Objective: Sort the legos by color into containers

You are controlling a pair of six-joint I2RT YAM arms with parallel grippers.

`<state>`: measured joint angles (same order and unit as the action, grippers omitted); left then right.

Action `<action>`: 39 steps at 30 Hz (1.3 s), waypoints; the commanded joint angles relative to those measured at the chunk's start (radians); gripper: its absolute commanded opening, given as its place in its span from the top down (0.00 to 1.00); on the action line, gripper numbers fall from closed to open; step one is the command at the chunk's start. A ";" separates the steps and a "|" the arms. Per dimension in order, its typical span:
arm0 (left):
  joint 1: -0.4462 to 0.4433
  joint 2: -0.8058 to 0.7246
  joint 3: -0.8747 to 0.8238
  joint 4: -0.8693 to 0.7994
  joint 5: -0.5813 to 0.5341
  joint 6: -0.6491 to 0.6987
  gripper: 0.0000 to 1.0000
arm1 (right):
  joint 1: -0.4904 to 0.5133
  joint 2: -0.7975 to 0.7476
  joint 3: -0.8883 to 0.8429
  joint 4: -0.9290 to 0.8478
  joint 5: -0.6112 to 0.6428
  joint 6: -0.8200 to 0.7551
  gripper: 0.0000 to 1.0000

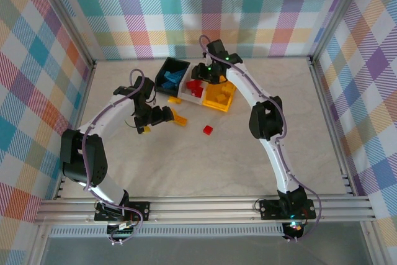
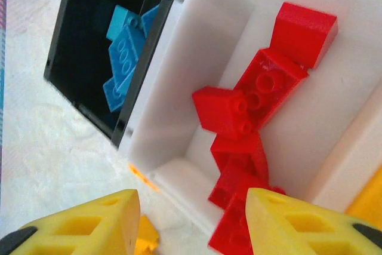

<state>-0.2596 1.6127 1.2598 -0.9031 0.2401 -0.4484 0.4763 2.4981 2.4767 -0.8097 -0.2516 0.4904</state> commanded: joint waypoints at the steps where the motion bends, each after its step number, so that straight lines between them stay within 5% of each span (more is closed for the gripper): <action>1: -0.003 -0.010 -0.015 0.033 0.015 -0.020 0.05 | 0.014 -0.183 -0.095 -0.091 -0.039 -0.061 0.46; 6: -0.001 -0.030 -0.029 0.067 -0.016 -0.043 0.04 | 0.070 -0.449 -0.493 -0.152 -0.012 -0.223 0.34; 12: 0.000 -0.053 -0.073 0.106 -0.021 -0.086 0.03 | 0.127 -0.568 -0.778 -0.180 0.044 -0.336 0.27; 21: 0.002 -0.093 -0.104 0.099 -0.015 -0.099 0.03 | 0.219 -0.457 -0.787 -0.134 0.140 -0.645 0.23; 39: 0.052 -0.123 -0.105 0.031 0.002 -0.053 0.02 | 0.257 -0.330 -0.786 -0.055 0.413 -0.667 0.27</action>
<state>-0.2256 1.5120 1.1622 -0.8391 0.2272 -0.5247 0.7273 2.1483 1.6764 -0.8677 0.1230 -0.1562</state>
